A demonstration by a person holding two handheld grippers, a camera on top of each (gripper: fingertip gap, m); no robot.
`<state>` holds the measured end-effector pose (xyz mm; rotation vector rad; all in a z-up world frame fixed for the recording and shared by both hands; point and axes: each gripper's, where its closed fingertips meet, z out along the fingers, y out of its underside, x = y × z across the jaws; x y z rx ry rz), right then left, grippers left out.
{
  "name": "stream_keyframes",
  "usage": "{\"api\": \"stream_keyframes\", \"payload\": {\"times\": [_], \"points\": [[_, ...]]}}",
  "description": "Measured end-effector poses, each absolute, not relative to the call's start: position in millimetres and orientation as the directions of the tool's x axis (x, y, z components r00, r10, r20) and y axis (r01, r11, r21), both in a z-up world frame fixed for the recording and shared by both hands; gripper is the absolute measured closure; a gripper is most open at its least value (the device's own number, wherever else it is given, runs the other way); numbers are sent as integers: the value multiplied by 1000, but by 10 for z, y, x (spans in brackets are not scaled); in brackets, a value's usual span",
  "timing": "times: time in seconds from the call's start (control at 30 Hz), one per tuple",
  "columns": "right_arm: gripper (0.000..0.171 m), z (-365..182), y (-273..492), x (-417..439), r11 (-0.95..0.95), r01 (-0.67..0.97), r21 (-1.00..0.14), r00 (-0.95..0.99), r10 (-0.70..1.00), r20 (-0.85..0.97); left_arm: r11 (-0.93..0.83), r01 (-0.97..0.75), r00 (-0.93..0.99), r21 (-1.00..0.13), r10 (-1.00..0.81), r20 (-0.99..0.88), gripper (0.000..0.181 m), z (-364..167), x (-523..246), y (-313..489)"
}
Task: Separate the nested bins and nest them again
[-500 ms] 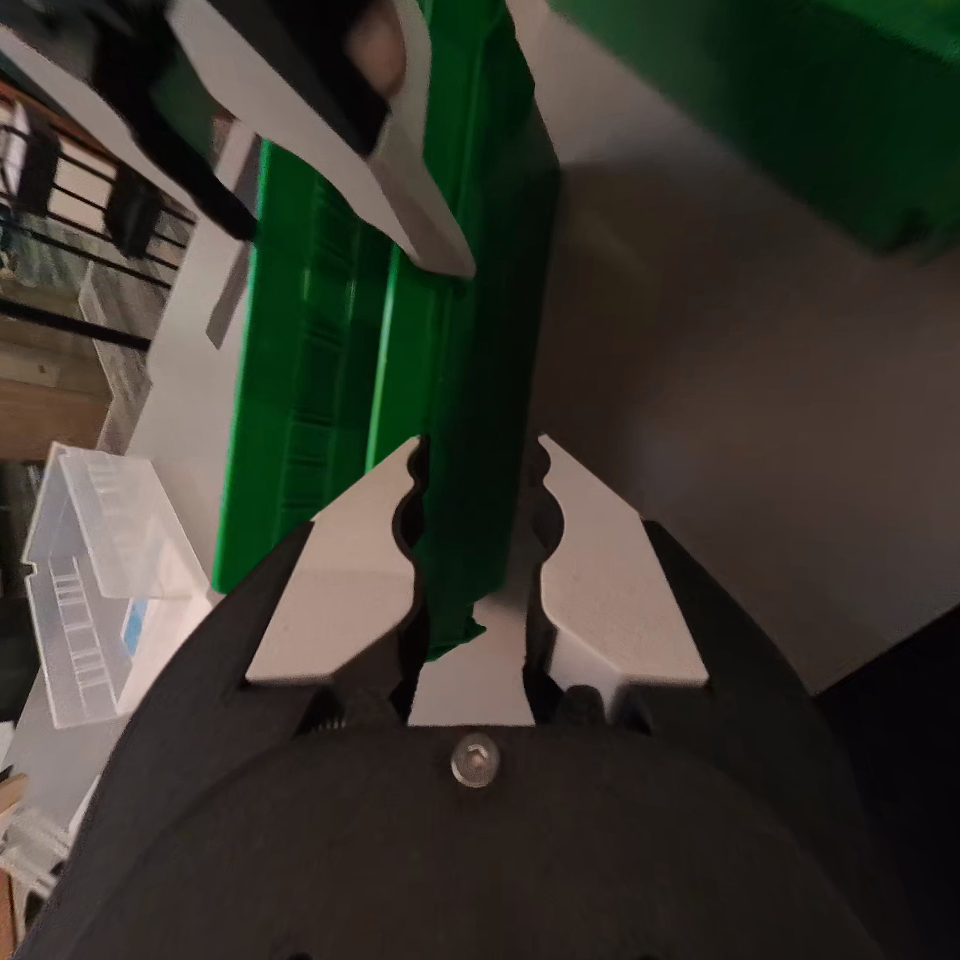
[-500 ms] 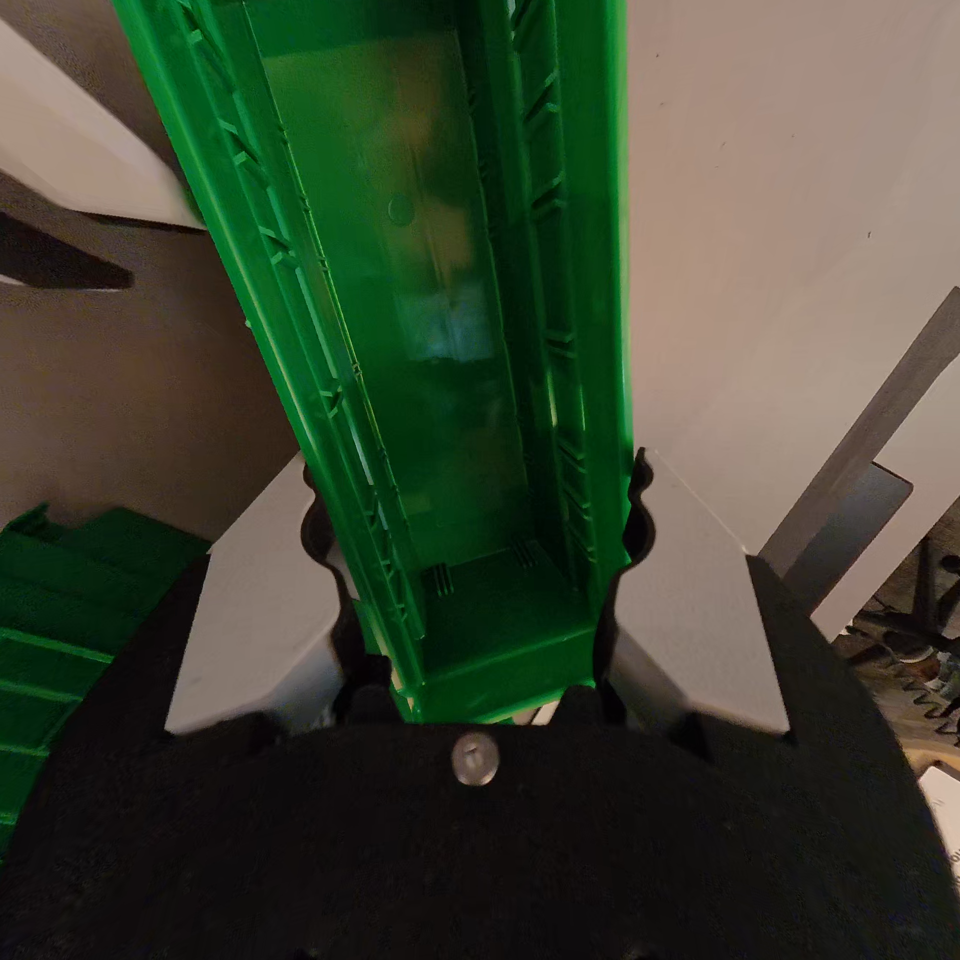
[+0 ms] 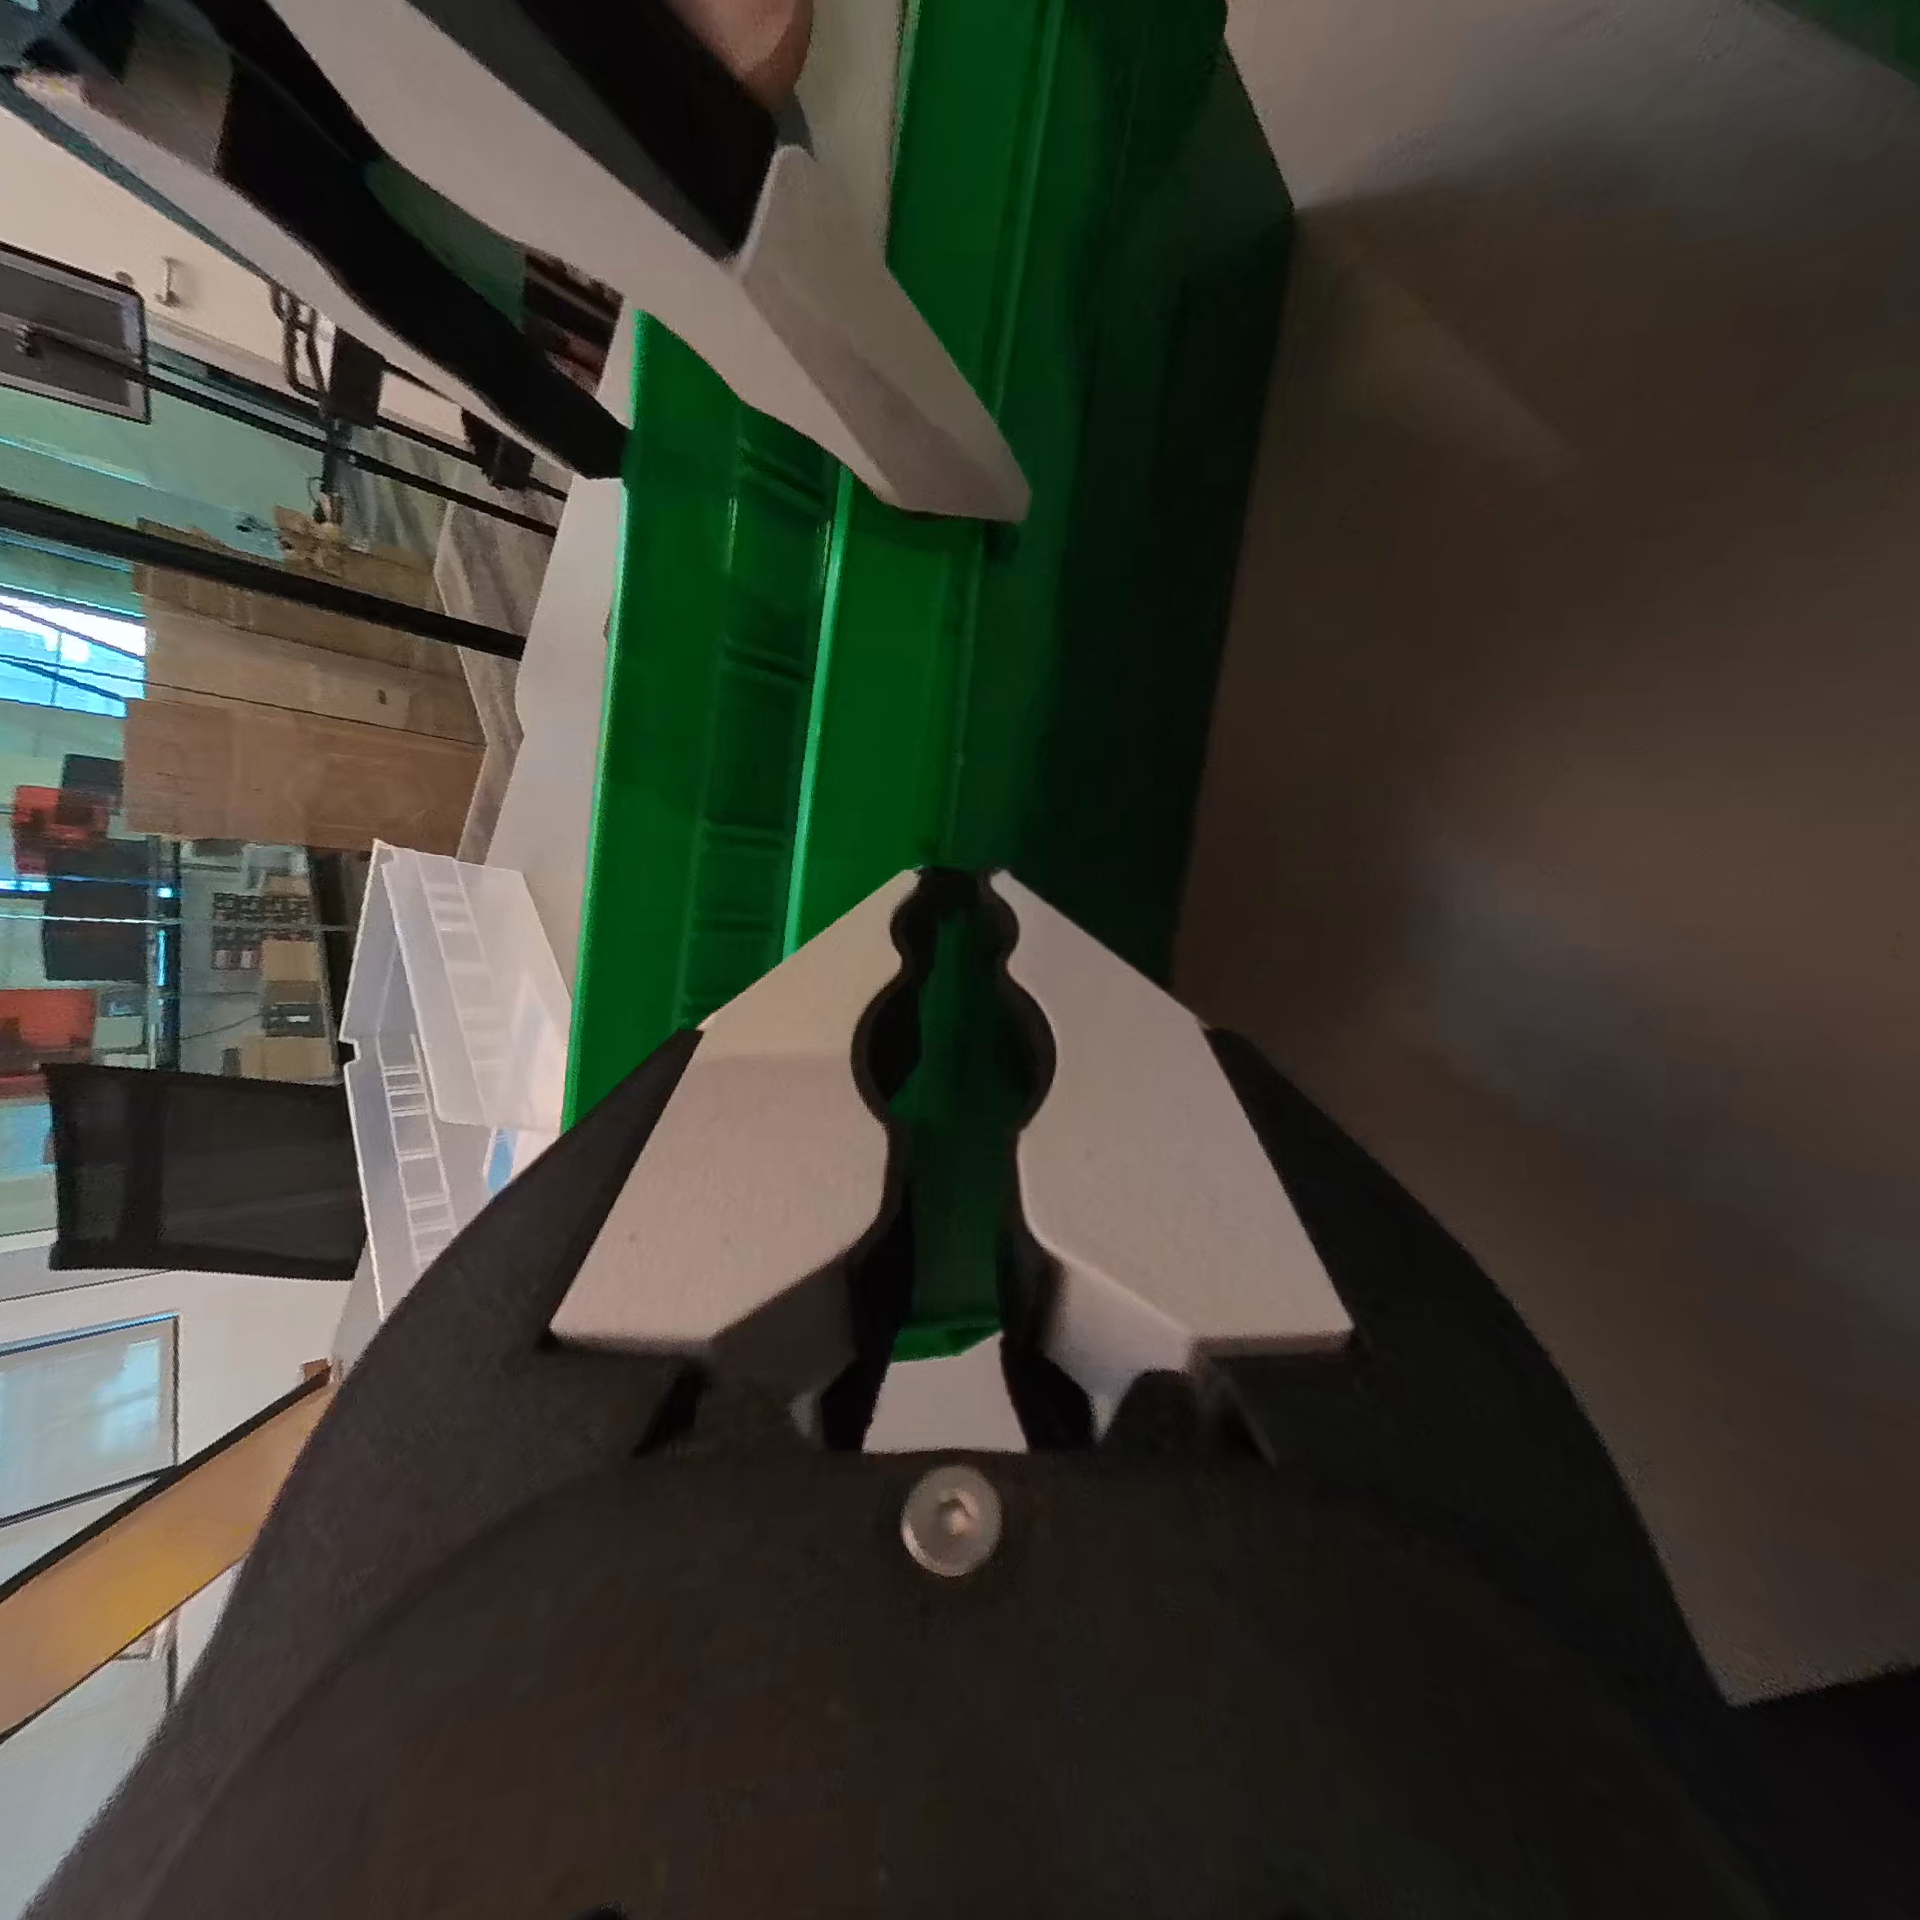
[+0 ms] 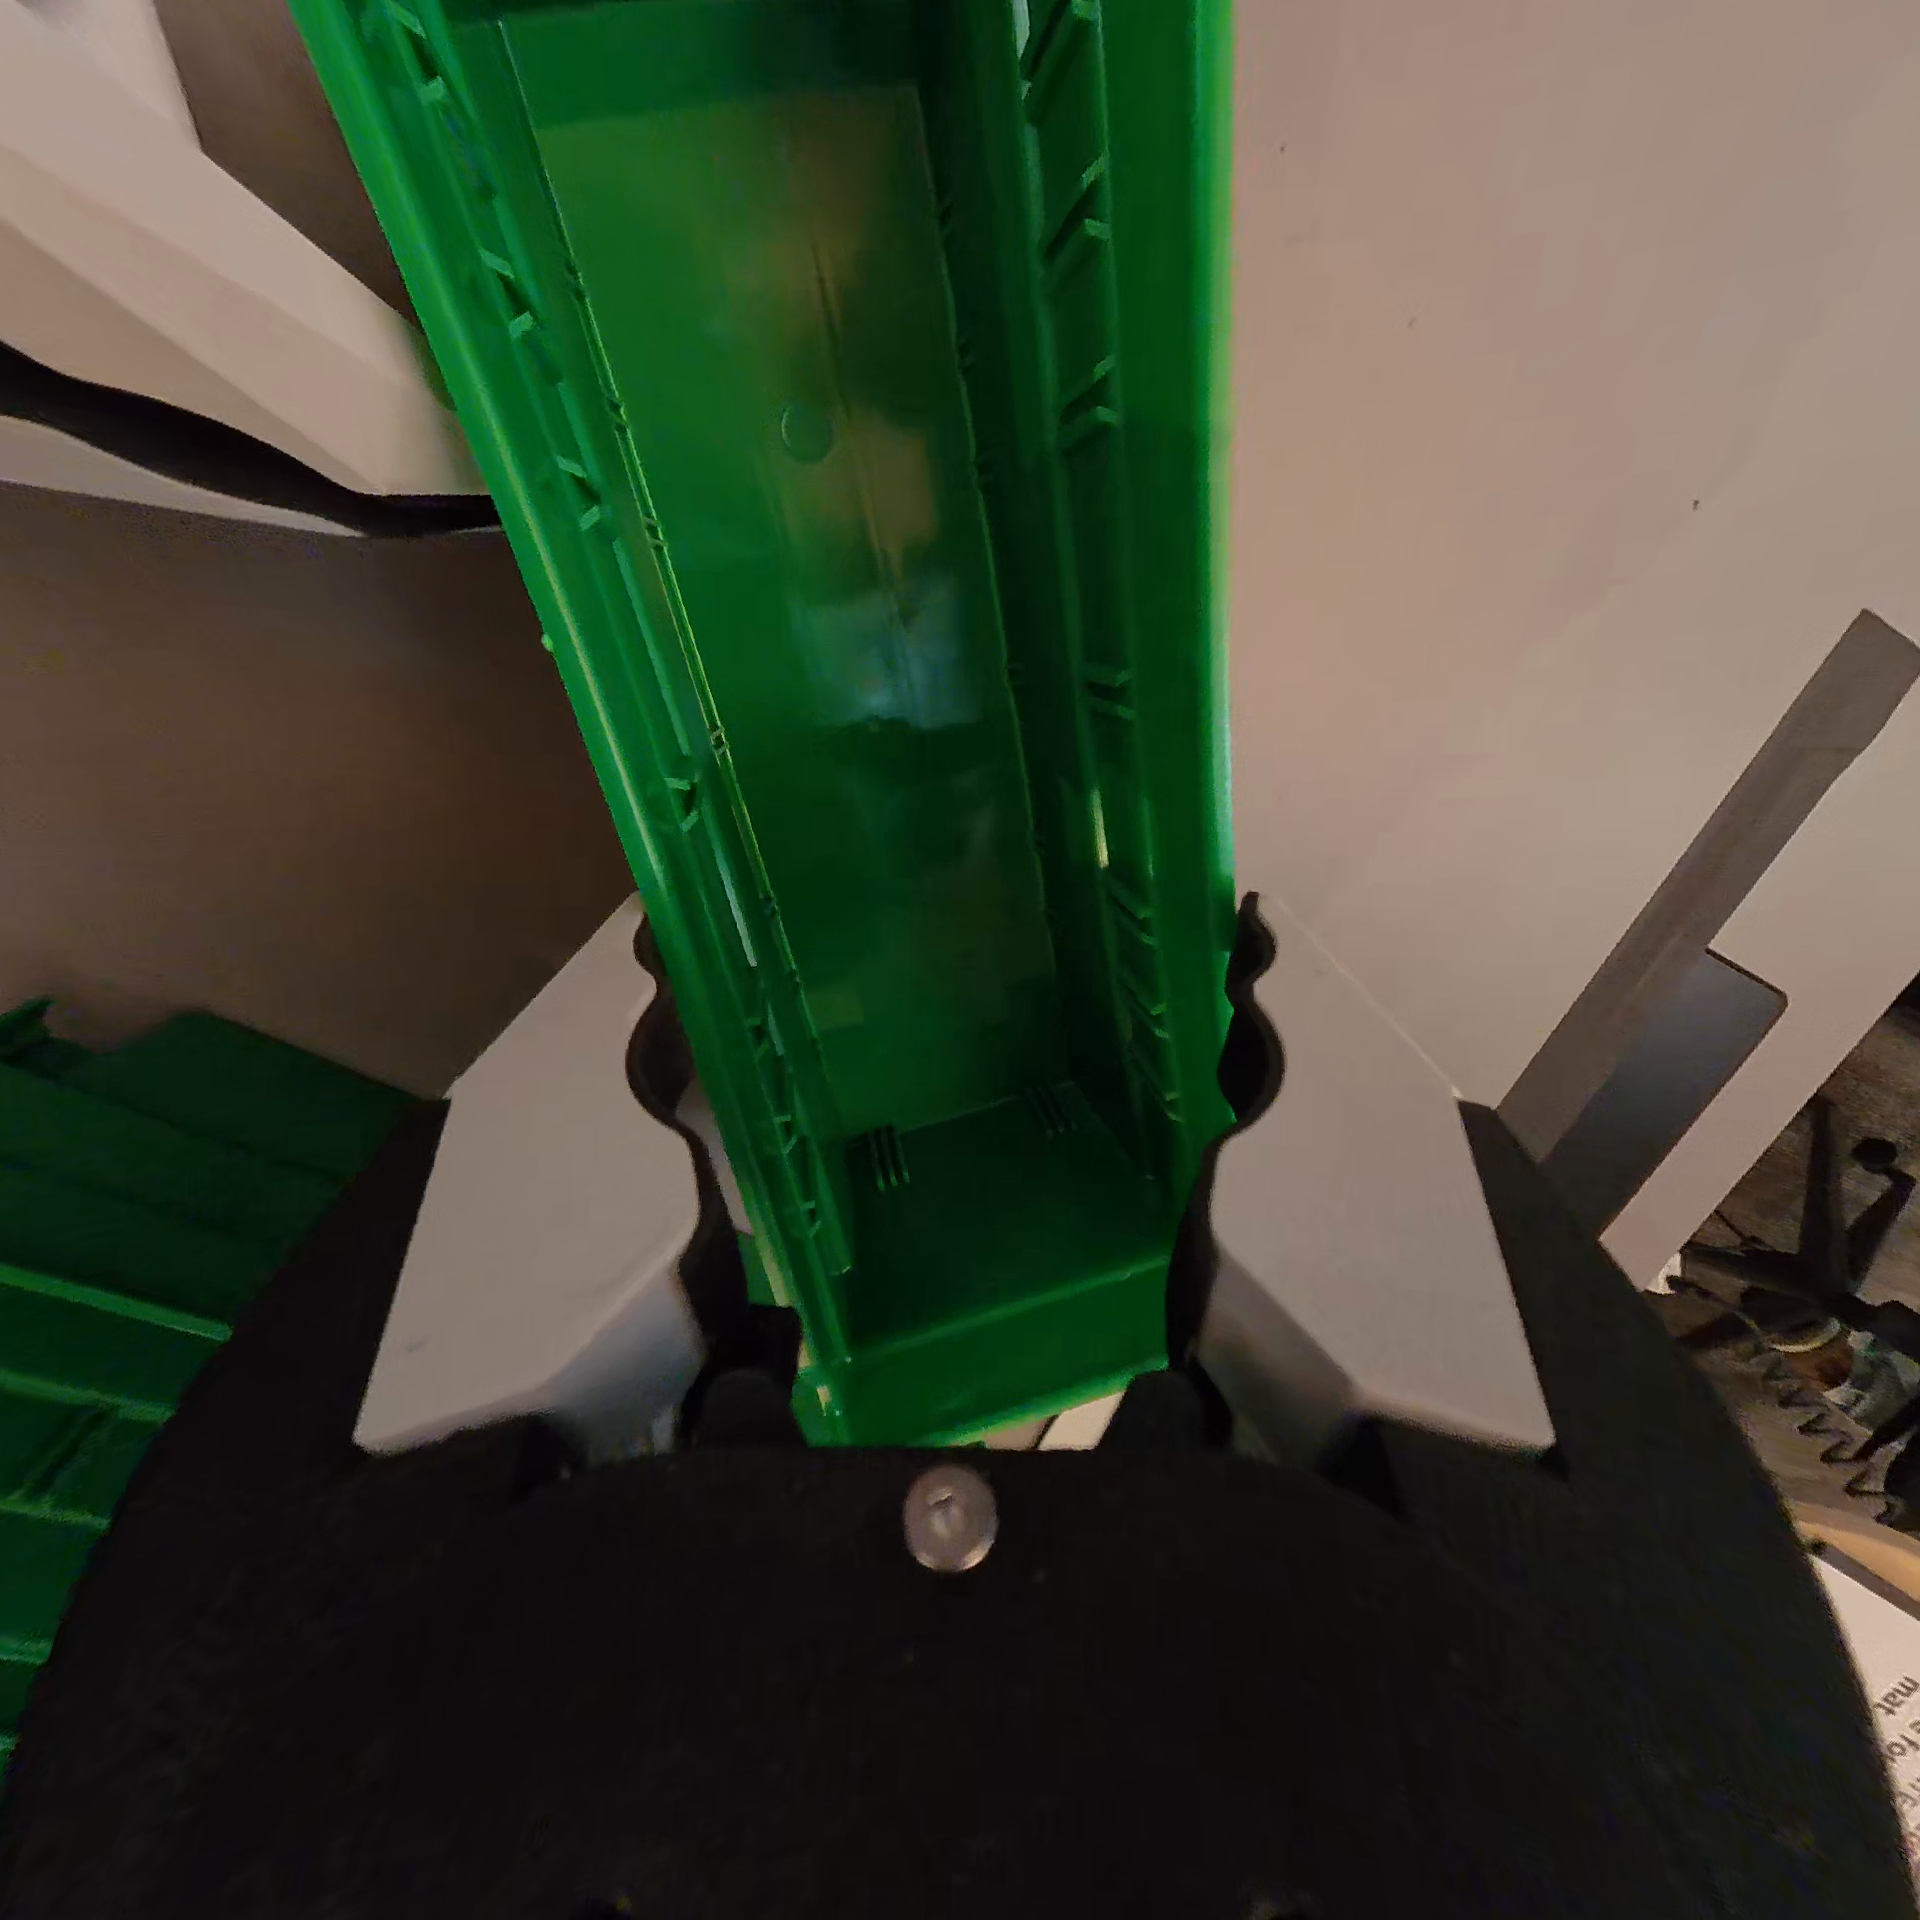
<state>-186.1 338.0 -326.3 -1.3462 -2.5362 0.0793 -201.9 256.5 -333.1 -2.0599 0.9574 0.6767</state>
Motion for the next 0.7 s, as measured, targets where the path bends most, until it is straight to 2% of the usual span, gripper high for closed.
{"api": "stream_keyframes", "payload": {"times": [0.2,0.53,0.7], "points": [[67,-3216,3409,-1850,552,811,-194,-546,833,91,-429,-793,598,-433,-411,-688,178,-3338,-2025,2587],[78,-3187,3436,-1855,602,785,-143,-578,796,178,-430,-799,590,-420,-427,-685,178,-3349,-2036,2636],[66,-3189,3505,-1866,611,775,-158,-576,787,218,-431,-803,584,-411,-438,-683,179,-3378,-2022,2669]]}}
